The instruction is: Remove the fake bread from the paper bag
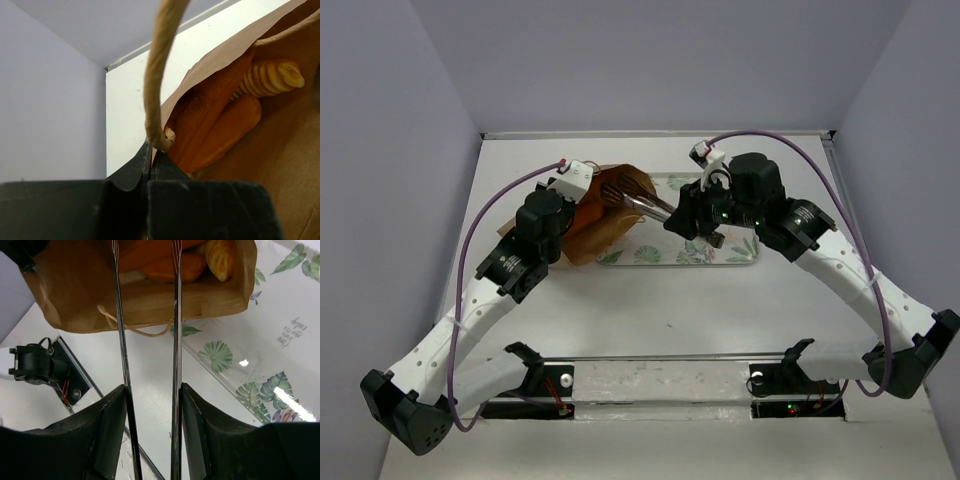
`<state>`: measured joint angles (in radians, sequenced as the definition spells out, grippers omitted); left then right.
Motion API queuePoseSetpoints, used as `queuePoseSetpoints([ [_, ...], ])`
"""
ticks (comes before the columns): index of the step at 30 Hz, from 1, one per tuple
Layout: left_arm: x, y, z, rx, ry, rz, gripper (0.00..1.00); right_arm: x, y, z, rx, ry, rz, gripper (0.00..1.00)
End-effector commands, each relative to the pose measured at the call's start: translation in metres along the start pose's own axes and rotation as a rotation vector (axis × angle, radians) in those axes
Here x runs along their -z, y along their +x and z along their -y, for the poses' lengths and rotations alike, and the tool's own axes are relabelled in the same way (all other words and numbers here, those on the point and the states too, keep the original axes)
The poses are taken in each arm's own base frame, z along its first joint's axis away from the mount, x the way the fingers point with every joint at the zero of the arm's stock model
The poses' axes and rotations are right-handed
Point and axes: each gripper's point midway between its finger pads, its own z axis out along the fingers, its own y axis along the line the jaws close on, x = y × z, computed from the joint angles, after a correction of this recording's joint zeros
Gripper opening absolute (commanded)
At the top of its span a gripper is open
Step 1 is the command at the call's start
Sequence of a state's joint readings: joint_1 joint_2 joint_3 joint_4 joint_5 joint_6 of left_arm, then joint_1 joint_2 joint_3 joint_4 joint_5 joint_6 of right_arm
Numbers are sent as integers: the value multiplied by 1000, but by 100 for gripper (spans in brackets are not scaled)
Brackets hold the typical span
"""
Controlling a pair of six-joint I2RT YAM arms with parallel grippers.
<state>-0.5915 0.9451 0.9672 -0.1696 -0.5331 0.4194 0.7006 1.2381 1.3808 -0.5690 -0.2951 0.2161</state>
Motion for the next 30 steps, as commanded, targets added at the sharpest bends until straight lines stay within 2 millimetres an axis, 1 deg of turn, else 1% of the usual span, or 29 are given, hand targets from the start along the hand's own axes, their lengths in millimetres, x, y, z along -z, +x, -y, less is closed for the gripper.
queuePoseSetpoints([
  [1, 11, -41, -16, 108, -29, 113, 0, -12, -5, -2, -40, 1, -1, 51],
  [5, 13, -39, -15, 92, -25, 114, 0, -24, 4, -1, -98, -8, -18, 53],
  [7, 14, -41, -13, 92, -18, 120, 0, -33, 10, -1, -147, -14, -48, 54],
  [8, 14, -42, -11, 93, -6, 125, 0, -36, 10, -2, -165, -19, -51, 54],
  [9, 15, -45, -10, 94, 3, 135, 0, -45, 14, 0, -219, -10, -69, 54],
  [10, 16, -46, -8, 92, 11, 138, 0, -50, 14, 3, -220, -7, -68, 54],
  [11, 17, -47, -4, 91, 28, 145, 0, -57, 10, 2, -268, -7, -50, 55],
  [13, 17, -46, -1, 90, 38, 151, 0, -67, 1, 1, -308, -17, -28, 55],
  [14, 18, -46, 0, 92, 44, 155, 0, -78, -2, 5, -351, -2, -20, 55],
  [15, 18, -45, 2, 93, 48, 154, 0, -81, -13, 5, -364, 4, 5, 55],
  [16, 18, -45, 2, 95, 51, 156, 0, -85, -16, 8, -375, 16, 11, 55],
  [17, 18, -46, 3, 101, 56, 157, 0, -95, -15, 15, -393, 49, 10, 55],
  [18, 19, -48, 3, 107, 58, 164, 0, -96, -21, 18, -393, 62, 26, 55],
  [19, 19, -51, 2, 117, 61, 171, 0, -104, -19, 26, -406, 99, 28, 55],
  [20, 19, -52, 3, 119, 65, 176, 0, -103, -22, 27, -407, 106, 38, 55],
  [21, 20, -55, 3, 126, 69, 183, 0, -109, -19, 31, -415, 120, 30, 55],
  [25, 20, -60, 4, 147, 83, 194, 0, -119, -24, 36, -432, 134, 50, 55],
  [27, 21, -61, 6, 152, 92, 198, 0, -122, -31, 36, -445, 132, 76, 55],
  [30, 21, -60, 8, 165, 104, 191, 0, -132, -31, 42, -464, 152, 79, 57],
])
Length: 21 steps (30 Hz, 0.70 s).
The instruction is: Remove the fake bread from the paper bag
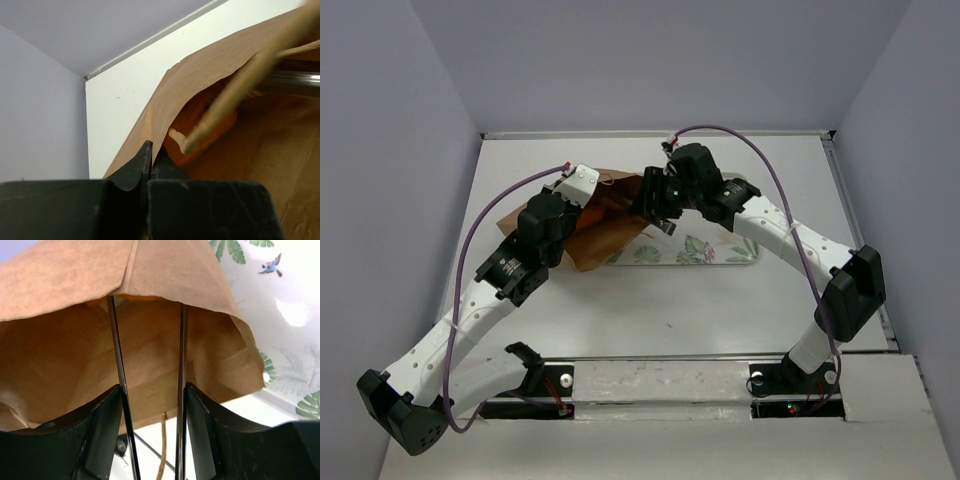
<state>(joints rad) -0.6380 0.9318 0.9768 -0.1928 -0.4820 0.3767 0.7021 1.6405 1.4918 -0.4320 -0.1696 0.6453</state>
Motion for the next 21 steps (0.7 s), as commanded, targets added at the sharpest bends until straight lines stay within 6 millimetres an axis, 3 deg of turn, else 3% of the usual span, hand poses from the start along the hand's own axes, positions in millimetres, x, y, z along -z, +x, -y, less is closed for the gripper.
queuePoseSetpoints([
  [1, 13, -52, -8, 129, 22, 160, 0, -4, -43, -29, -20, -60, 148, 58],
  [10, 13, -55, -6, 142, 35, 168, 0, -28, -42, -32, -17, -92, 125, 57],
  [13, 13, -54, -7, 145, 31, 165, 0, -31, -44, -36, -7, -110, 127, 40],
  [17, 11, -49, -14, 156, -22, 143, 0, -20, -51, -50, 38, -161, 137, 13],
  [21, -1, -31, -16, 154, -59, 54, 0, -3, -53, -64, 85, -218, 142, 6],
])
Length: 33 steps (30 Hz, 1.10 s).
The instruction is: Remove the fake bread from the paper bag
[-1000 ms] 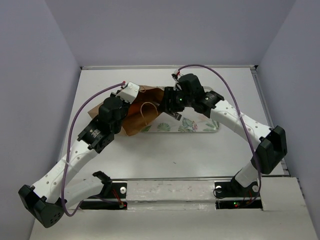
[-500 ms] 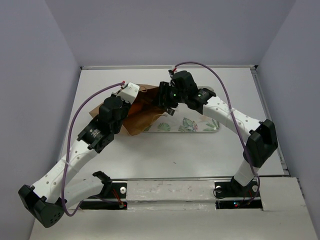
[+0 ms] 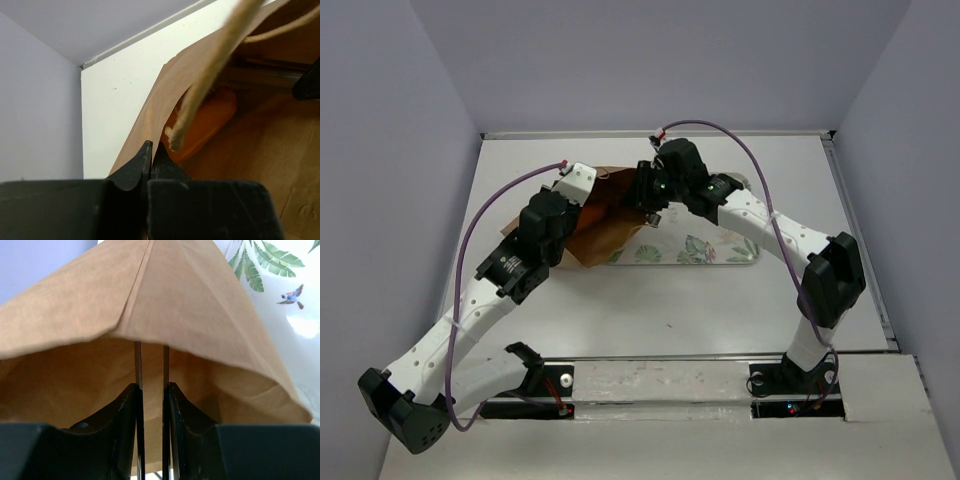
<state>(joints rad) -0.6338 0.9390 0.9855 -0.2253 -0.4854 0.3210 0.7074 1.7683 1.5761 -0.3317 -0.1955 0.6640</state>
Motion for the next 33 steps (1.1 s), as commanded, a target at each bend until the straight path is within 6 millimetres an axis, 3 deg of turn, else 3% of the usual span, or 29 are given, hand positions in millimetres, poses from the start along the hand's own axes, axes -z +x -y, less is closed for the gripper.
queuePoseSetpoints([
  [1, -2, -33, -17, 114, -63, 62, 0, 35, -40, -57, 104, -178, 114, 4],
  [4, -11, -23, -26, 110, -96, 0, 0, 53, -45, -74, 165, -234, 123, 1],
  [10, -26, -17, -72, 163, -193, -69, 0, 89, -57, -88, 287, -255, 171, 1],
  [21, -27, -7, -92, 130, -268, -62, 0, 158, -128, -134, 369, -317, 400, 1],
  [27, -30, -3, -116, 143, -333, -63, 0, 177, -137, -133, 386, -302, 423, 1],
  [30, -29, -4, -132, 146, -367, -58, 0, 204, -156, -125, 384, -248, 495, 1],
  [33, -28, -4, -133, 143, -365, -50, 0, 225, -170, -116, 381, -205, 559, 1],
])
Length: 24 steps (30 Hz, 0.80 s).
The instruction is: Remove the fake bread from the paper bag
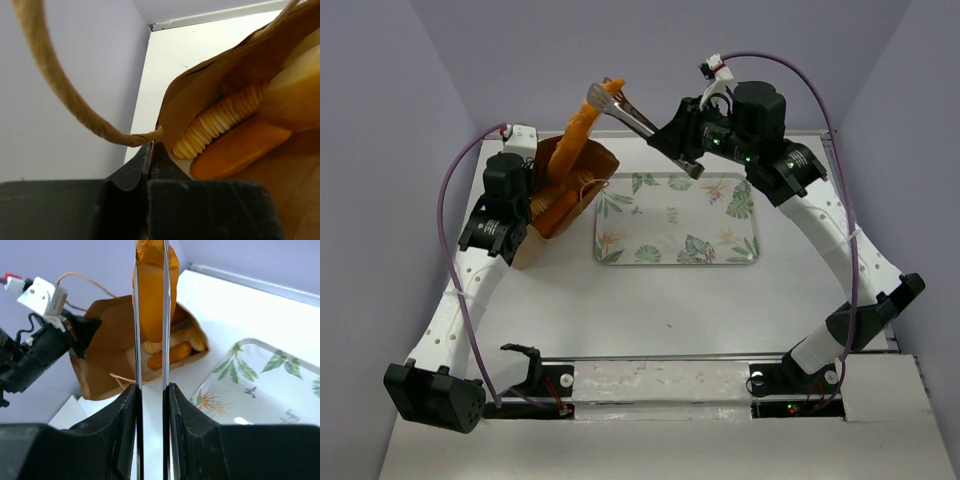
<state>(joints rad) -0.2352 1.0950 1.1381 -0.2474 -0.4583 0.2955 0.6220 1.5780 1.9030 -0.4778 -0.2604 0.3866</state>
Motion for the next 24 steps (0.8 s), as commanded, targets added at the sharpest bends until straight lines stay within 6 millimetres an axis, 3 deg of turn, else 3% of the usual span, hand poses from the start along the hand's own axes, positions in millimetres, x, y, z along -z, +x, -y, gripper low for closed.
queuePoseSetpoints([
  [1, 5, -28, -15, 39, -34, 111, 0, 58, -82, -12, 72, 21, 247, 1],
  [4, 2, -22, -16, 29, -46, 98, 0, 69, -96, -17, 77, 16, 286, 1],
  [10, 5, -23, -18, 40, -38, 96, 0, 105, -146, -39, 125, 10, 427, 1],
  [13, 5, -22, -19, 50, -40, 88, 0, 117, -154, -32, 155, 78, 459, 1],
  [15, 8, -28, -23, 74, -40, 95, 0, 122, -150, -11, 175, 181, 453, 1],
  [18, 13, -39, -32, 100, -51, 111, 0, 114, -121, 17, 163, 270, 384, 1],
  [19, 14, -39, -37, 103, -63, 111, 0, 103, -100, 33, 152, 304, 327, 1],
  [20, 13, -39, -41, 105, -73, 109, 0, 108, -103, 32, 152, 313, 341, 1],
  [21, 14, -37, -46, 105, -89, 108, 0, 99, -83, 47, 138, 344, 293, 1],
  [24, 13, -21, -54, 107, -114, 75, 0, 85, -50, 69, 114, 389, 217, 1],
])
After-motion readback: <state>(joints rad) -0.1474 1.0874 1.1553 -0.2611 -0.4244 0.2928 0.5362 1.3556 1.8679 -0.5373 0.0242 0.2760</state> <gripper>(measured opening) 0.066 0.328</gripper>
